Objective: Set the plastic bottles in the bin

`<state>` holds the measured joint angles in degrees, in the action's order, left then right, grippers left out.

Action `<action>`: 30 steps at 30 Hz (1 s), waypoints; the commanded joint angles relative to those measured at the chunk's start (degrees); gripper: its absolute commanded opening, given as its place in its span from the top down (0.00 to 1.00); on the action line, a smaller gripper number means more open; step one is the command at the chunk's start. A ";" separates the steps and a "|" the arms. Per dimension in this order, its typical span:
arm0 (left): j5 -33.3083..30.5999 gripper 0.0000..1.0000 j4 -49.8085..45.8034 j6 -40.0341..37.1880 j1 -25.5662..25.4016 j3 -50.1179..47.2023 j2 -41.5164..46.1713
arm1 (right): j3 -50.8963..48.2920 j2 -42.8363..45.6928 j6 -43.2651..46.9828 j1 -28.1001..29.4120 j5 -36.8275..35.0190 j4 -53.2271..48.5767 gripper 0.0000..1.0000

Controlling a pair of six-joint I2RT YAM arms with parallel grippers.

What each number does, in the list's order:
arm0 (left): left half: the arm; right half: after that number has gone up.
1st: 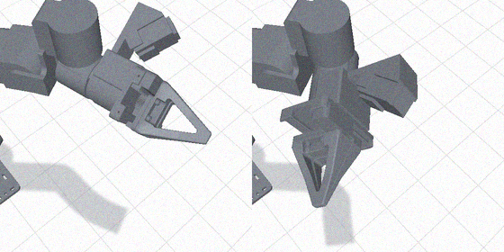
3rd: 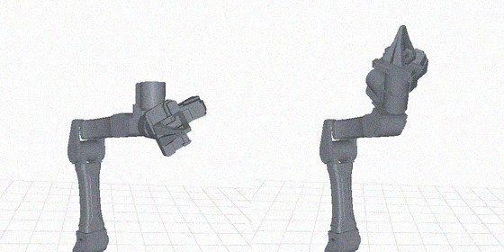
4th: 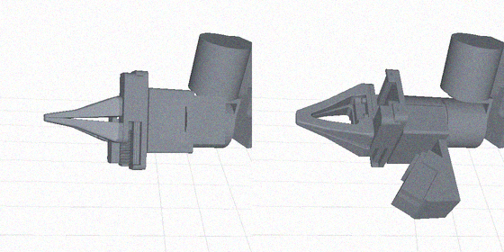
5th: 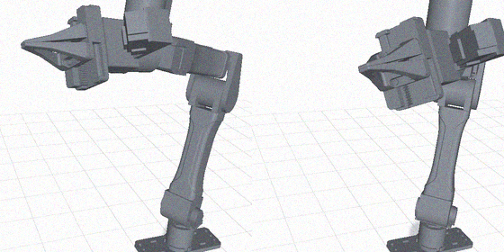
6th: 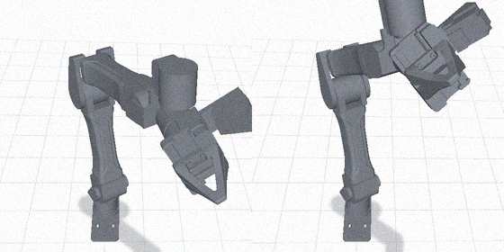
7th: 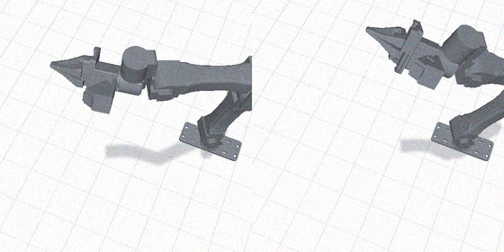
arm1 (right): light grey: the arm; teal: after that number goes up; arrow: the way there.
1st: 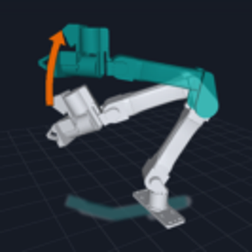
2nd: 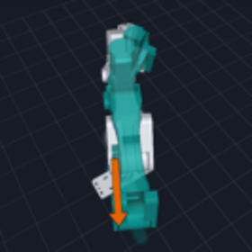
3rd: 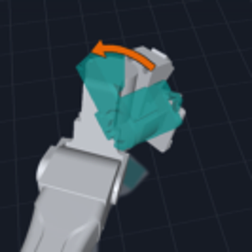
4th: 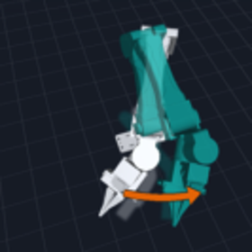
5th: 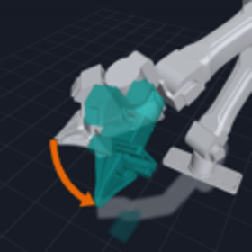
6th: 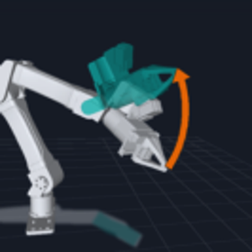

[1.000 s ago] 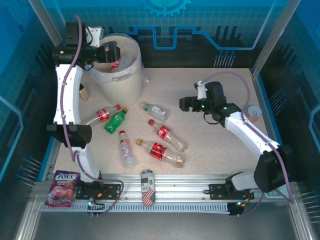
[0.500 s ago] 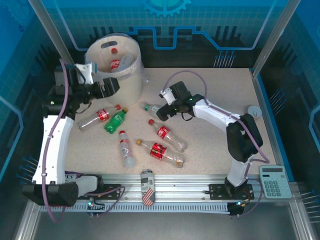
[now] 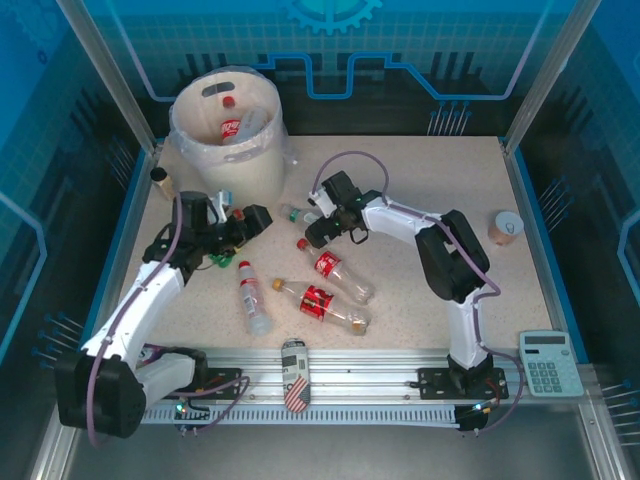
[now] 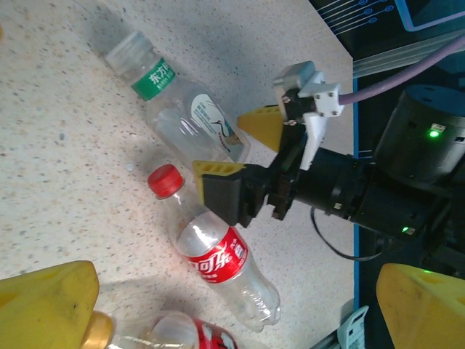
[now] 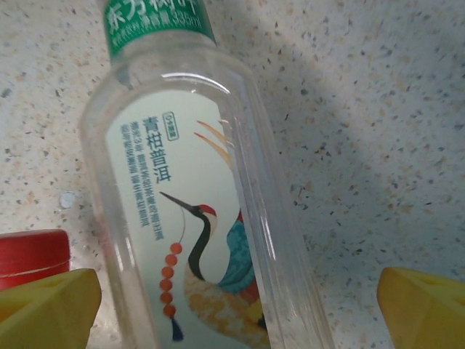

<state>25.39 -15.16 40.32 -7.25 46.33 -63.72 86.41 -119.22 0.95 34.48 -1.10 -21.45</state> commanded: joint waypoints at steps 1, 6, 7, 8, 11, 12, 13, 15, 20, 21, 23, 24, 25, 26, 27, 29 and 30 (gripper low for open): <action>-3.35 0.01 10.18 5.98 -1.82 -2.29 -2.10 | 1.66 -1.60 -1.87 0.76 -0.12 -0.13 0.04; -5.23 0.01 15.45 9.16 -3.62 -4.84 -5.01 | 1.82 -2.99 -2.78 0.76 -0.62 0.71 0.07; -5.42 0.01 15.69 9.25 -3.80 -4.91 -5.41 | 1.85 -3.11 -2.82 0.72 -0.65 0.74 0.08; -5.56 0.01 15.97 9.39 -3.98 -5.00 -5.84 | 1.83 -3.21 -2.92 0.66 -0.74 0.84 0.10; -5.62 0.01 17.16 10.20 -4.27 -5.37 -6.56 | 1.58 -2.74 -3.93 0.48 -1.18 0.57 0.16; -5.46 0.01 17.69 10.66 -4.31 -5.58 -6.80 | 1.44 -2.24 -4.73 0.20 -0.86 0.61 0.18; -5.27 0.01 18.32 11.10 -4.27 -5.62 -7.00 | 0.93 -1.72 -4.92 0.00 -0.66 1.09 0.21; -4.77 0.01 19.93 12.20 -4.34 -5.63 -7.76 | 0.01 -0.40 -5.22 -0.42 -0.50 1.81 0.26; -2.92 0.01 24.90 15.93 -4.49 -5.63 -10.13 | -2.45 4.21 -4.99 -0.90 -0.10 3.32 0.33; -2.58 0.01 26.02 16.84 -4.68 -5.65 -10.73 | -3.02 5.29 -5.00 -1.04 0.10 3.63 0.35; -2.19 0.01 27.86 18.22 -5.07 -5.50 -11.67 | -4.21 7.03 -5.50 -1.46 0.61 3.63 0.36; -2.10 0.01 28.48 18.71 -5.30 -5.36 -12.13 | -4.84 7.91 -5.78 -1.59 0.89 3.69 0.36; -1.88 0.01 28.99 18.91 -5.55 -4.92 -12.66 | -5.78 9.01 -5.97 -1.74 1.10 4.00 0.36; -1.75 0.01 28.96 18.90 -5.82 -4.47 -13.14 | -7.14 10.31 -6.12 -1.79 1.13 4.66 0.37; -1.74 0.01 28.87 18.91 -6.06 -3.96 -13.63 | -8.28 11.42 -6.27 -1.84 1.22 5.20 0.37; -1.68 0.01 29.00 19.15 -6.52 -3.12 -14.73 | -10.79 14.40 -6.42 -1.92 1.10 5.83 0.37; -1.54 0.01 29.34 19.31 -6.79 -2.74 -15.22 | -11.95 15.72 -6.49 -1.89 1.02 6.34 0.38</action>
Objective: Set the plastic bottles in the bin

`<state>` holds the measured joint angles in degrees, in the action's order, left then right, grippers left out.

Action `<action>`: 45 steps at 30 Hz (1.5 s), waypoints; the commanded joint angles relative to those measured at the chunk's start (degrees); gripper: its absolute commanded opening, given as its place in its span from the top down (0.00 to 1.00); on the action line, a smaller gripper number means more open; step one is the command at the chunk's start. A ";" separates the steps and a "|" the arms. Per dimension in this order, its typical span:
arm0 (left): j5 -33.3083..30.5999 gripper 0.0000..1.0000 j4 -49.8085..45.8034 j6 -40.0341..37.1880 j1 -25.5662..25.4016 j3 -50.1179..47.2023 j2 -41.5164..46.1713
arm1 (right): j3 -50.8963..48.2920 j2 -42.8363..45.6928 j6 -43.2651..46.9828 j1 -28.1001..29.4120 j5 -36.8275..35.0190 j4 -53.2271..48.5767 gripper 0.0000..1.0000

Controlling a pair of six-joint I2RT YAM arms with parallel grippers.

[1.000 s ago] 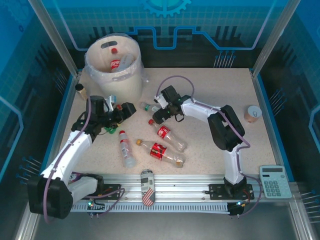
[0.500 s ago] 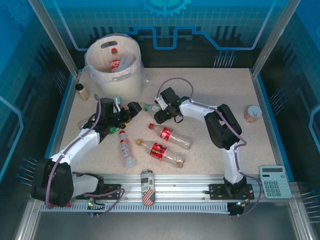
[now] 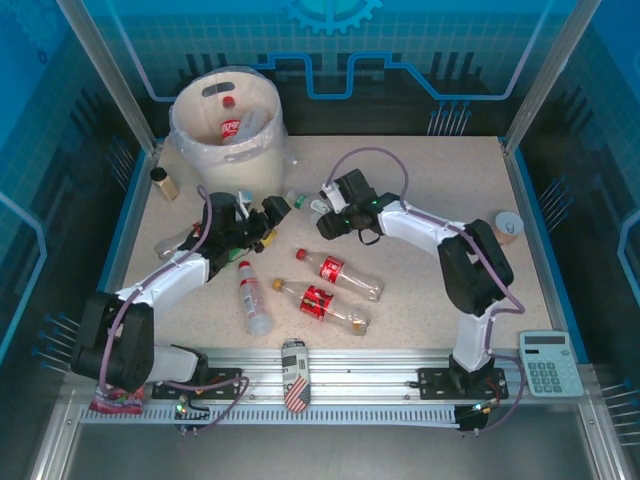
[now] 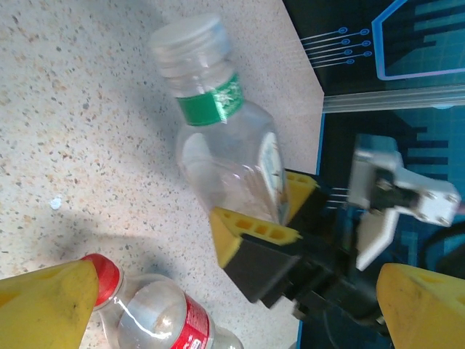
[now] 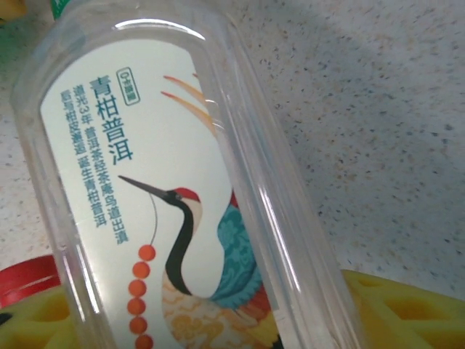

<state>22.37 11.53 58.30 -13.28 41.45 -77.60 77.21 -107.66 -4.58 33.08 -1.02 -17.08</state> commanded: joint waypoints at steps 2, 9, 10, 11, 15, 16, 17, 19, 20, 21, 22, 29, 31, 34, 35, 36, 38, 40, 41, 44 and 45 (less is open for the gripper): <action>1.81 0.01 4.27 2.11 -1.37 2.79 -2.43 | -5.47 7.24 -1.03 -0.65 1.41 2.49 0.37; 2.41 0.01 10.39 5.08 -3.45 4.82 -8.20 | -12.76 15.72 -2.36 -0.56 6.14 4.61 0.37; 2.56 0.01 11.79 5.73 -3.89 5.16 -9.17 | -13.53 16.49 -2.75 -0.41 6.51 5.26 0.37; 3.03 0.01 13.14 6.12 -4.30 5.59 -10.32 | -14.05 16.88 -3.05 -0.17 6.85 5.78 0.37; 3.32 0.08 13.78 5.89 -5.36 8.33 -12.80 | -15.69 17.88 -4.33 0.88 6.88 8.04 0.36; 3.21 0.09 14.06 6.02 -5.59 8.69 -13.14 | -16.20 18.17 -4.72 0.93 7.07 8.87 0.36; 3.11 0.12 14.37 6.30 -5.73 8.76 -13.48 | -16.47 18.27 -4.90 0.88 7.16 9.39 0.36; 3.10 0.19 15.58 6.95 -5.88 8.45 -13.93 | -16.25 17.62 -4.99 0.96 7.09 9.40 0.36; 3.02 0.23 15.94 7.25 -5.87 8.19 -14.06 | -15.86 17.26 -4.92 1.10 7.17 9.11 0.36; 2.92 0.26 16.26 7.40 -5.87 8.11 -14.12 | -15.78 16.84 -4.96 1.19 7.17 8.99 0.36; 2.85 0.30 16.44 7.40 -5.86 7.95 -14.13 | -15.83 16.57 -5.02 1.31 7.24 9.11 0.36; 2.23 0.51 14.58 6.13 -5.88 8.58 -13.50 | -15.23 15.51 -5.10 1.99 7.76 9.49 0.36; 2.26 0.54 14.15 5.98 -5.88 9.10 -13.80 | -15.06 15.56 -4.90 2.07 7.83 9.19 0.35; 2.14 0.58 14.08 5.94 -5.88 9.77 -14.24 | -15.32 16.15 -4.60 2.03 7.72 9.26 0.30; 2.01 0.59 14.08 5.97 -5.88 9.90 -14.33 | -15.42 16.36 -4.52 2.07 7.57 9.30 0.28; 1.90 0.59 14.05 5.93 -5.87 9.97 -14.42 | -15.50 16.55 -4.45 2.07 7.43 9.30 0.26; 1.70 0.59 13.94 5.71 -5.88 10.04 -14.42 | -15.55 16.93 -4.16 2.06 7.21 9.69 0.20; 1.45 0.59 13.72 5.53 -5.88 9.94 -14.33 | -15.44 17.37 -4.07 2.04 7.16 10.03 0.16; 1.41 0.59 13.61 5.52 -5.88 9.83 -14.26 | -15.42 17.71 -4.08 2.08 7.08 10.27 0.14; 1.34 0.59 13.44 5.44 -5.88 9.62 -14.16 | -15.24 19.14 -3.85 1.49 7.29 10.18 0.08; 1.23 0.59 13.39 5.27 -5.86 9.70 -14.07 | -15.22 19.75 -3.79 1.19 7.70 10.09 0.07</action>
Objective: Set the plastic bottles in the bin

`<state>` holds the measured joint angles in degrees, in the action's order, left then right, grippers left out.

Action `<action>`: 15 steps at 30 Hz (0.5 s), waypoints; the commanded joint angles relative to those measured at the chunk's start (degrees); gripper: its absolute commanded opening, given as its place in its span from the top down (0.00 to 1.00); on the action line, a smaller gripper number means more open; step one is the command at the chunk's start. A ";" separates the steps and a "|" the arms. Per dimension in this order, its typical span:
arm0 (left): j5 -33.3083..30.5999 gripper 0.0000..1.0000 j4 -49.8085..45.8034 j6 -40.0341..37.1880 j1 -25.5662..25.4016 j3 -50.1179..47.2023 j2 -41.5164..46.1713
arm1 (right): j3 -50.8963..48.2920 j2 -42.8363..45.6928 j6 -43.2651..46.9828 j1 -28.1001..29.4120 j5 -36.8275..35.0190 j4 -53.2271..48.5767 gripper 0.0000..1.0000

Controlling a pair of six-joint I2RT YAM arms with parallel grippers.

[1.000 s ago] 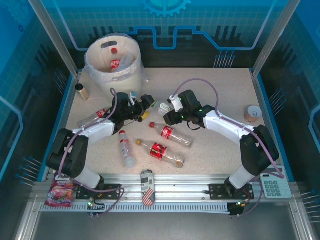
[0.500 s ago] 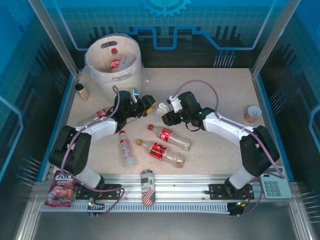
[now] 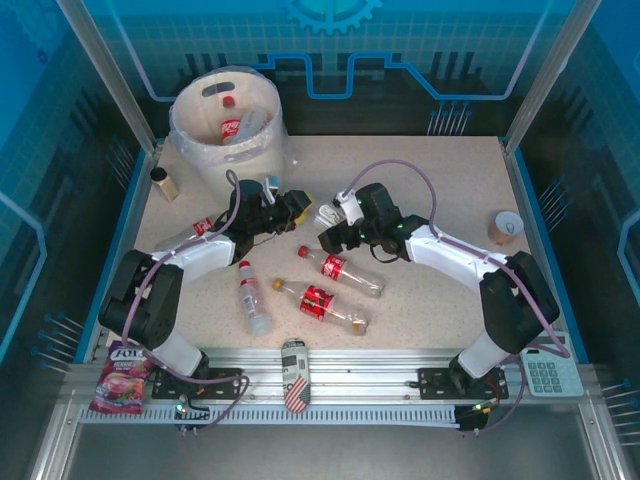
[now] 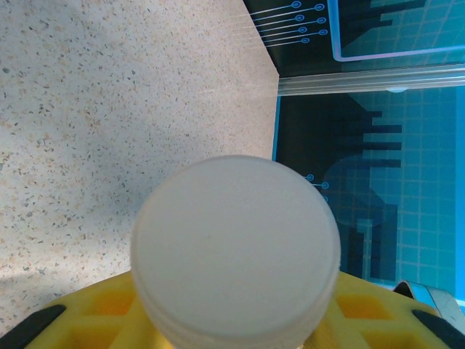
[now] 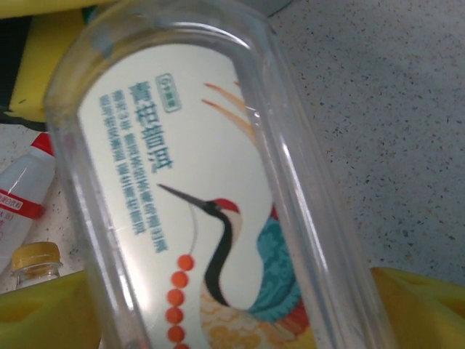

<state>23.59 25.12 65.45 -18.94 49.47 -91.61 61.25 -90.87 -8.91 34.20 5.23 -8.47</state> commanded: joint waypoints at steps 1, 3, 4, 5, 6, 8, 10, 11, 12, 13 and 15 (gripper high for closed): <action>-0.04 0.59 -0.46 -2.00 -0.18 1.64 0.02 | 0.77 3.78 0.38 -0.45 1.75 1.31 0.06; -0.21 0.59 -1.07 -2.34 -0.22 1.71 0.20 | 1.01 5.33 -0.18 -1.54 2.34 0.58 0.03; -0.28 0.59 -1.36 -2.62 -0.27 1.81 0.25 | 1.35 6.12 -0.29 -2.16 2.63 -0.16 0.02; -0.30 0.59 -1.63 -2.78 -0.22 1.98 0.41 | 1.37 7.05 -0.40 -2.86 2.61 -0.61 0.02; -0.30 0.59 -1.95 -3.00 -0.22 2.12 0.54 | 1.26 8.06 -0.48 -3.40 2.55 -0.76 0.02; -0.22 0.59 -2.88 -4.02 -0.51 2.68 1.43 | 0.40 10.60 -1.27 -5.10 2.24 -0.31 0.02; -0.37 0.59 -5.55 -6.53 -1.28 4.07 3.17 | -0.68 13.15 -2.51 -7.03 1.39 0.43 0.02; -0.59 0.59 -7.78 -8.16 -1.81 5.18 4.14 | -1.14 14.09 -3.46 -7.86 0.18 0.56 0.02; -0.74 0.59 -10.25 -10.03 -2.37 6.73 5.30 | -1.48 15.00 -4.54 -9.11 -1.17 0.33 0.02; -0.79 0.58 -12.28 -11.29 -2.66 8.21 6.49 | -1.79 15.60 -5.33 -10.39 -1.83 0.12 0.02; -0.57 0.58 -15.19 -13.54 -2.67 11.54 8.78 | -2.66 16.40 -6.56 -12.54 -2.17 -0.10 0.02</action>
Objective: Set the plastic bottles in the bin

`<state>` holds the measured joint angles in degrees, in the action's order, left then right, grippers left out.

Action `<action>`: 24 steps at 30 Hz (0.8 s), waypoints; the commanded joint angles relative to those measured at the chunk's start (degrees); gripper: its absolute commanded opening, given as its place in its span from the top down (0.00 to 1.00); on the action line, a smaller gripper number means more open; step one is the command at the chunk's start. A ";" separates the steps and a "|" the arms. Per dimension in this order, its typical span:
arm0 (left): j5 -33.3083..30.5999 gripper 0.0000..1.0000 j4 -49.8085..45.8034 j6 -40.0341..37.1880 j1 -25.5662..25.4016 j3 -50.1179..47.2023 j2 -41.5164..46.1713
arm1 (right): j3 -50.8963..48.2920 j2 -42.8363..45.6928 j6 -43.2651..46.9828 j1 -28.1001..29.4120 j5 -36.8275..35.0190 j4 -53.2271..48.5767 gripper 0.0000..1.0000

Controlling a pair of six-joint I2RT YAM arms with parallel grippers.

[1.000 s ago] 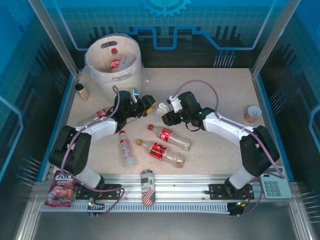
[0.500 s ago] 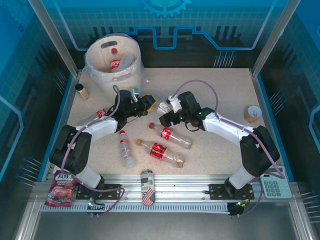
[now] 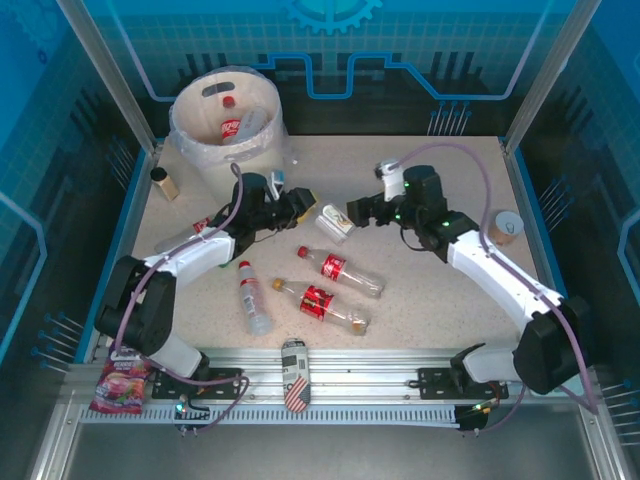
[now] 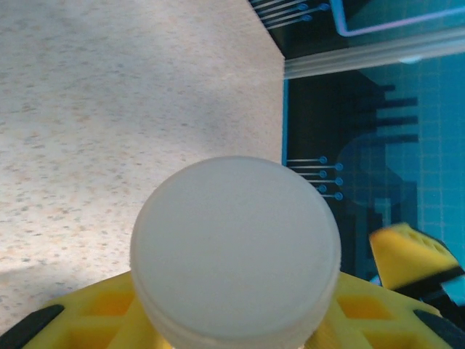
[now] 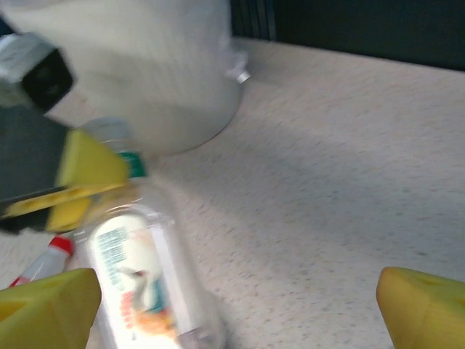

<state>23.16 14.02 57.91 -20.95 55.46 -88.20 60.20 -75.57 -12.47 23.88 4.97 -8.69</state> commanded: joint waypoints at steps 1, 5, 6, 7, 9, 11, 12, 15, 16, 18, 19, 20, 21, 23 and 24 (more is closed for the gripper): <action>-0.34 0.58 -6.58 -8.10 -0.49 8.14 6.51 | -1.99 1.35 -3.68 -3.20 -1.46 0.00 0.02; -1.28 0.59 -19.12 -16.51 1.65 21.30 8.22 | -3.18 1.69 -5.19 -4.70 -0.54 -0.10 0.02; -1.04 0.59 -21.50 -17.80 2.85 24.72 8.06 | -3.49 1.64 -5.43 -4.72 -0.39 -0.01 0.02; -0.69 0.59 -23.68 -18.92 4.35 28.17 7.67 | -3.84 1.61 -5.78 -4.73 -0.23 0.24 0.02; -0.66 0.61 -27.28 -20.37 7.94 34.10 6.66 | -4.54 1.48 -6.63 -4.72 -0.01 0.63 0.02; -0.66 0.62 -29.72 -21.82 11.69 39.26 5.61 | -4.95 1.38 -6.97 -4.76 0.20 0.62 0.02; -1.05 0.62 -30.91 -22.78 13.45 41.88 5.03 | -5.14 1.39 -7.12 -4.72 0.34 0.58 0.02; -3.71 0.64 -35.00 -26.31 18.34 48.96 2.45 | -5.87 1.43 -7.48 -4.72 0.74 0.86 0.02; -4.69 0.64 -35.97 -27.14 19.80 50.58 1.37 | -6.14 1.41 -7.56 -4.77 0.82 0.82 0.02; -5.87 0.65 -37.78 -28.52 22.16 53.57 -0.96 | -6.32 1.23 -7.74 -4.81 1.17 0.87 0.02; -6.30 0.65 -39.31 -29.45 23.21 55.46 -2.53 | -6.45 1.21 -7.74 -4.81 1.33 0.82 0.02; -6.62 0.65 -41.00 -30.46 24.00 57.58 -4.04 | -6.45 1.13 -7.75 -4.76 1.44 0.87 0.02; -7.02 0.64 -43.25 -31.66 24.78 59.78 -5.99 | -6.49 1.20 -7.74 -4.81 1.53 0.78 0.02; -7.61 0.63 -46.81 -33.81 25.73 63.54 -9.06 | -6.59 1.24 -7.66 -4.81 1.79 0.69 0.02; -8.38 0.62 -48.29 -34.69 25.87 65.07 -10.32 | -6.62 1.36 -7.66 -4.81 2.01 0.56 0.02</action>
<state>17.15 -25.76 28.34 3.95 116.95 -95.42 54.19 -74.48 -19.53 19.33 5.65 -8.54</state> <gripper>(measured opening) 0.382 0.977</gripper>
